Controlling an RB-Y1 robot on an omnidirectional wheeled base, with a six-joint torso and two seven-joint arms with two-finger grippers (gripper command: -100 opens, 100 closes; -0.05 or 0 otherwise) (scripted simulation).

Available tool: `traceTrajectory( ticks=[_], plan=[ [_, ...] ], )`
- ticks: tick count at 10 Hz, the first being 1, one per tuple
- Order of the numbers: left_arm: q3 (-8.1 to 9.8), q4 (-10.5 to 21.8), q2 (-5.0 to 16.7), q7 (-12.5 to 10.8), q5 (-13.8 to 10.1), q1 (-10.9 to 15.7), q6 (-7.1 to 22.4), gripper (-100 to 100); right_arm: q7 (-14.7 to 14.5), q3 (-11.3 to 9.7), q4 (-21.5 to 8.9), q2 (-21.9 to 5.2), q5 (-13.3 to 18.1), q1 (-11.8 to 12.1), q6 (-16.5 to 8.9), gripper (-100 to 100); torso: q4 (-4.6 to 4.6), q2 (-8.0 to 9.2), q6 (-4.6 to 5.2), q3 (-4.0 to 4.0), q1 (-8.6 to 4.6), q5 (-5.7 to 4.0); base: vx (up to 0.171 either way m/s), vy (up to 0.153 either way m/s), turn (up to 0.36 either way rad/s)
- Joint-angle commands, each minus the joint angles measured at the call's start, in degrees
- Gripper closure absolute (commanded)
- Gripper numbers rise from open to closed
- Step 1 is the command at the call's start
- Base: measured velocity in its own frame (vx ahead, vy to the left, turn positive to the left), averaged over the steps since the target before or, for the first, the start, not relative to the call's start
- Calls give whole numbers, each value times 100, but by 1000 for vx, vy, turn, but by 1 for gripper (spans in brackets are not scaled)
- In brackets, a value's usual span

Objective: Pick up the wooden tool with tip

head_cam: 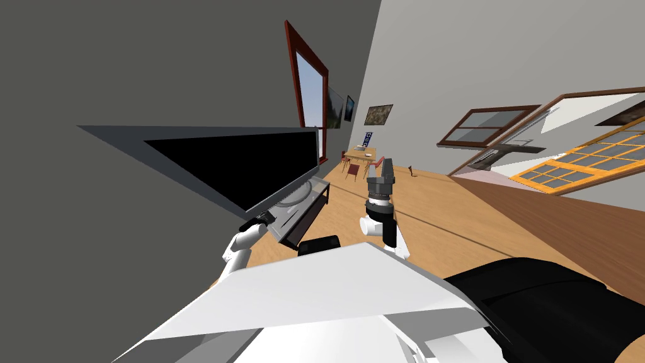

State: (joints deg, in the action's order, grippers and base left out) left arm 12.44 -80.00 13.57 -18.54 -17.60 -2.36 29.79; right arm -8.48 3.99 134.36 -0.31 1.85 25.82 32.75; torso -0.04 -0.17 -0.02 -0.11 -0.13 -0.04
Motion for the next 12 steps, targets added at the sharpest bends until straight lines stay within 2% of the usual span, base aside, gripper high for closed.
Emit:
traceTrajectory(
  ticks=[1, 2, 3, 4, 5, 6, 7, 8, 9, 10, 11, 12],
  plan=[
    [19, 182, 34, -41, -45, 58, 219, -100, 0, 0, 0, 0, 0, 0, 0, 0, 0, 0, 0, 0, 0, 0, 43, -30, -27],
    [62, 419, 78, -113, -107, 174, 415, -100, 0, 0, 0, 0, 0, 0, 0, 0, 0, 3, -1, 1, 1, 0, 50, -33, -48],
    [62, 466, 78, -113, -107, 174, 506, -100, 0, 0, 0, 0, 0, 0, 0, 0, 0, 0, 0, 0, -1, 0, 44, -25, -24],
    [105, 747, 122, -184, -168, 289, 651, -100, 0, 0, 0, 0, 0, 0, 0, 0, 0, 3, -1, 1, 2, 0, 45, -31, -41],
    [105, 747, 122, -184, -168, 289, 788, -100, 0, 0, 0, 0, 0, 0, 0, 0, 0, 3, -1, 2, 0, 0, 40, -27, -24],
    [146, 1020, 165, -253, -227, 401, 940, -100, 0, 0, 0, 0, 0, 0, 0, 0, 1, 5, -1, 2, 1, 0, 54, -24, -48],
    [146, 1020, 165, -253, -227, 401, 1063, -100, 0, 0, 0, 0, 0, 0, 0, 0, 0, 1, 0, 1, 1, 0, 42, -22, -23],
    [185, 1276, 208, -320, -284, 509, 1252, -100, 0, 0, 0, 0, 0, 0, 0, 0, 0, 5, -2, 2, 3, 0, 38, -34, -38],
    [185, 1284, 208, -320, -284, 509, 1329, -100, 0, 0, 0, 0, 0, 0, 0, 0, 1, 5, -1, 3, 0, 0, 33, -26, -20],
    [224, 1536, 249, -384, -338, 613, 1524, -100, 0, 0, 0, 0, 0, 0, 0, 0, 1, 8, -2, 4, 1, 0, 49, -25, -41],
    [224, 1536, 249, -384, -338, 613, 1583, -100, 0, 0, 0, 0, 0, 0, 0, 0, 1, 4, -1, 2, 2, 0, 29, -20, -4],
    [260, 1773, 291, -445, -390, 711, 1789, -100, 0, 0, 0, 0, 0, 0, 0, 0, 1, 10, -2, 5, 3, 0, 29, -19, -29]
  ],
)
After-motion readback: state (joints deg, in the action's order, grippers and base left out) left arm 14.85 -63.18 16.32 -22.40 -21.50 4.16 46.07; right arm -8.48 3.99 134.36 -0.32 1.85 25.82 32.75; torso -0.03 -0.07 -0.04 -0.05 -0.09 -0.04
